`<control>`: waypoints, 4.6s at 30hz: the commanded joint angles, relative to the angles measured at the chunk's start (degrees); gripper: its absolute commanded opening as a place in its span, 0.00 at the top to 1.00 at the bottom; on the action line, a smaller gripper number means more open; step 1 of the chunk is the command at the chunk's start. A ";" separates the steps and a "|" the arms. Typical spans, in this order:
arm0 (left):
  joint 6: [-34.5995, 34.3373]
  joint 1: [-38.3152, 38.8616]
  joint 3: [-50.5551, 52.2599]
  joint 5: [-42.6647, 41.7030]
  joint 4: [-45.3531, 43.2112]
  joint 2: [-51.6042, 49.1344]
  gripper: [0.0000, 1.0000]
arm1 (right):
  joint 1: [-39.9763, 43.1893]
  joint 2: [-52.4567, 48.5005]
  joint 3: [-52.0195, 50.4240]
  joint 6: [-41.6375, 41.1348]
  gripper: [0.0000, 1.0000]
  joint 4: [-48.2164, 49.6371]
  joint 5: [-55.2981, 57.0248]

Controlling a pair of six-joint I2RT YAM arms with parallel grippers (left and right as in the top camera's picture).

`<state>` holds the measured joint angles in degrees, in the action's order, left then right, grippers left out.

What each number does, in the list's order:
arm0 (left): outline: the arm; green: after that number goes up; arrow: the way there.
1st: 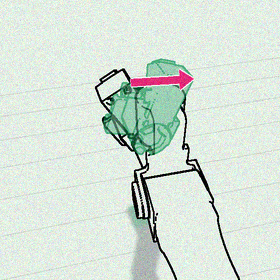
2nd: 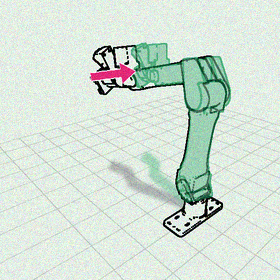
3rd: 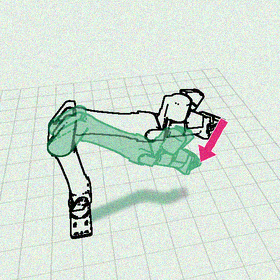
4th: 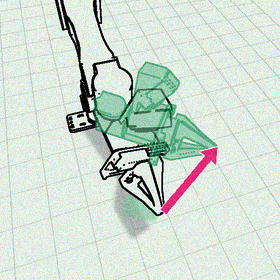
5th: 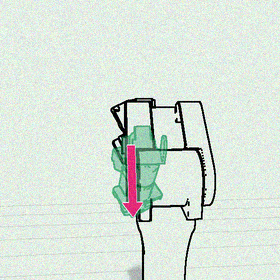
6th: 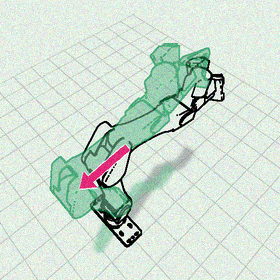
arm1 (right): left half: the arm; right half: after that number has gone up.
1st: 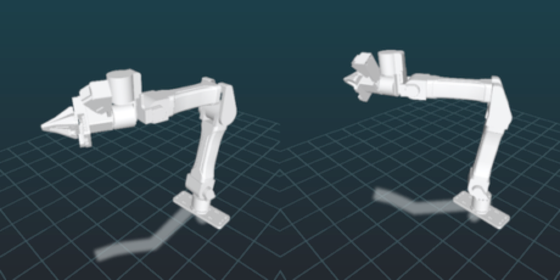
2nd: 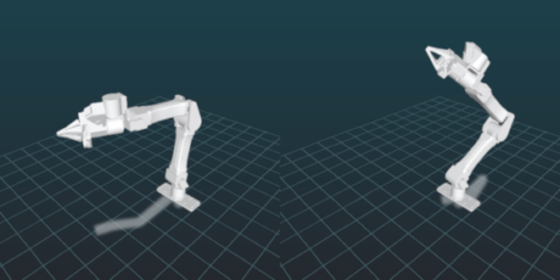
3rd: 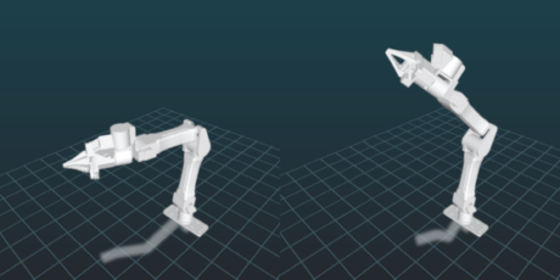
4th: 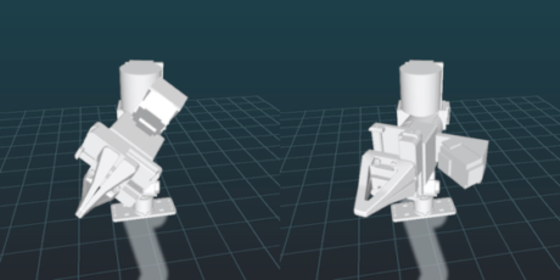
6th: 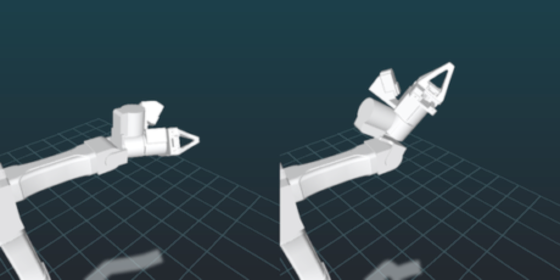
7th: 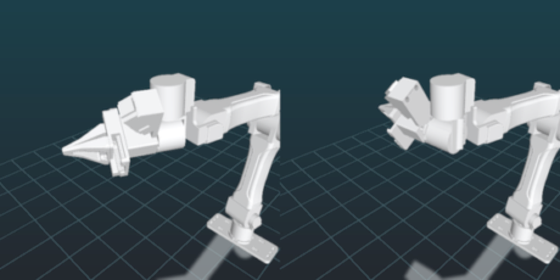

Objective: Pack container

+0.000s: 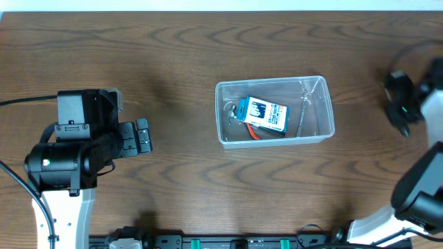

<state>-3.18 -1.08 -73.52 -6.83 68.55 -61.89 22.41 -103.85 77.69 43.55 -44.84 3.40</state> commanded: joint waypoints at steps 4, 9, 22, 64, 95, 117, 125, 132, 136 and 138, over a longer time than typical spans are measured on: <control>-0.52 -0.28 -0.76 0.90 -0.02 0.15 0.02 | -13.88 1.75 6.51 -0.20 0.86 2.45 -0.63; -0.50 -0.28 -0.76 0.90 -0.02 0.15 0.02 | -24.13 1.75 8.35 0.42 0.85 3.61 0.20; -0.50 -0.28 -0.76 0.90 -0.02 0.15 0.02 | -45.70 1.73 8.44 1.55 0.79 -0.52 3.65; -0.50 -0.28 -0.76 0.90 -0.02 0.15 0.02 | -43.67 16.79 9.57 -26.86 0.01 2.95 15.54; -0.50 -0.28 -0.76 0.90 -0.02 0.15 0.02 | -22.86 66.51 -40.94 -45.22 0.01 21.55 0.52; -0.50 -0.28 -0.76 0.90 -0.02 0.15 0.02 | -22.86 79.76 -46.93 -45.20 0.01 22.56 -14.16; -0.50 -0.28 -0.76 0.90 -0.02 0.15 0.02 | -22.80 80.15 -46.93 -45.22 0.01 26.69 -8.52; -0.50 -0.28 -0.76 0.90 -0.02 0.15 0.02 | -22.80 83.93 -47.43 -44.61 0.01 25.64 -6.16; -0.50 -0.28 -0.76 0.90 -0.02 0.15 0.02 | -22.82 90.09 -50.01 -42.60 0.01 25.57 -5.92; -0.52 -0.28 -0.76 0.90 -0.02 0.15 0.02 | -22.82 93.96 -52.06 -42.64 0.01 25.57 -5.46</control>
<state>-3.20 -1.08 -73.54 -6.83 68.51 -61.87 -0.93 -14.02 28.10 -0.27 -19.09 -3.51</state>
